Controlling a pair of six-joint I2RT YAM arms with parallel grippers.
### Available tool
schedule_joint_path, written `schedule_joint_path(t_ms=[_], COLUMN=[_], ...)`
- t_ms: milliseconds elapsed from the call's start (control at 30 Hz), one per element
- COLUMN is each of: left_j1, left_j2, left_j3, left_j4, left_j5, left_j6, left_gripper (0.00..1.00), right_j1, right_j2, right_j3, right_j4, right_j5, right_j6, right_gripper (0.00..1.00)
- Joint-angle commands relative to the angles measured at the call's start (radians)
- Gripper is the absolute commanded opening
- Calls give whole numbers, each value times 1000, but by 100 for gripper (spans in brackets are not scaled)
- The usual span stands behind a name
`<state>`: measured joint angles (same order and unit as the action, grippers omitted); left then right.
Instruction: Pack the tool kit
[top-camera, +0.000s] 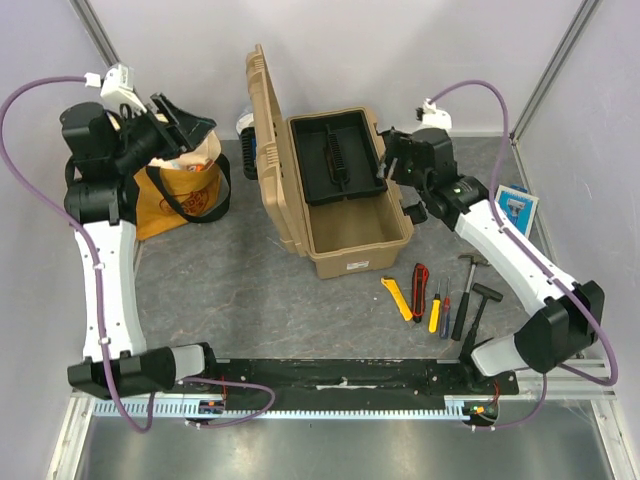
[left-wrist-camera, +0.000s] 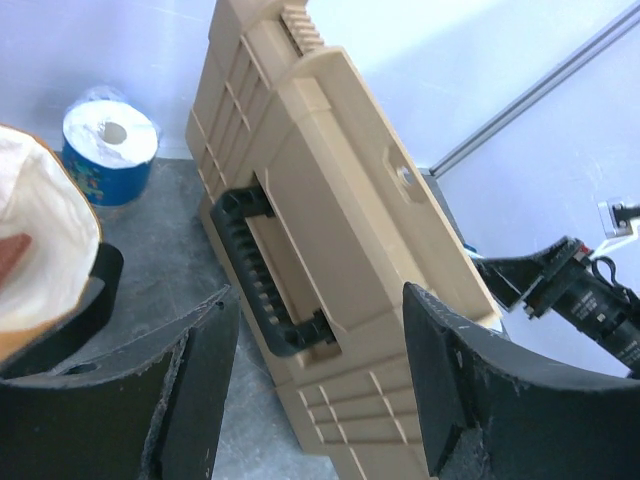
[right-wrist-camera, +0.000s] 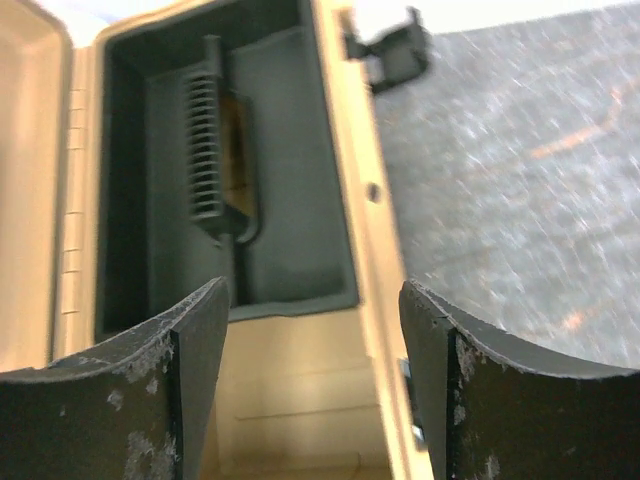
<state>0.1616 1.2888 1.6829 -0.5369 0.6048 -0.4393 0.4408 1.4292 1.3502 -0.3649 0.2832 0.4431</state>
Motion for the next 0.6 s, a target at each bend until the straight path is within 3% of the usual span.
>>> schedule_joint_path(t_ms=[0,333,567], left_j1=[-4,-4,-8], left_j2=[-95,-310,-342], left_j3=[-72,-199,-242], left_j4=[3,-126,-140], left_j5=[0,-88,-96], left_j6=[-58,-39,-30], left_gripper=[72,72,72], right_j1=[108,245,263], right_j2=[88,361,500], right_j3=[125,331,458], right_j4=[89,152,116], right_j5=[-10,74,177], right_j6=[-153,-253,-299], right_gripper=[77,89,85])
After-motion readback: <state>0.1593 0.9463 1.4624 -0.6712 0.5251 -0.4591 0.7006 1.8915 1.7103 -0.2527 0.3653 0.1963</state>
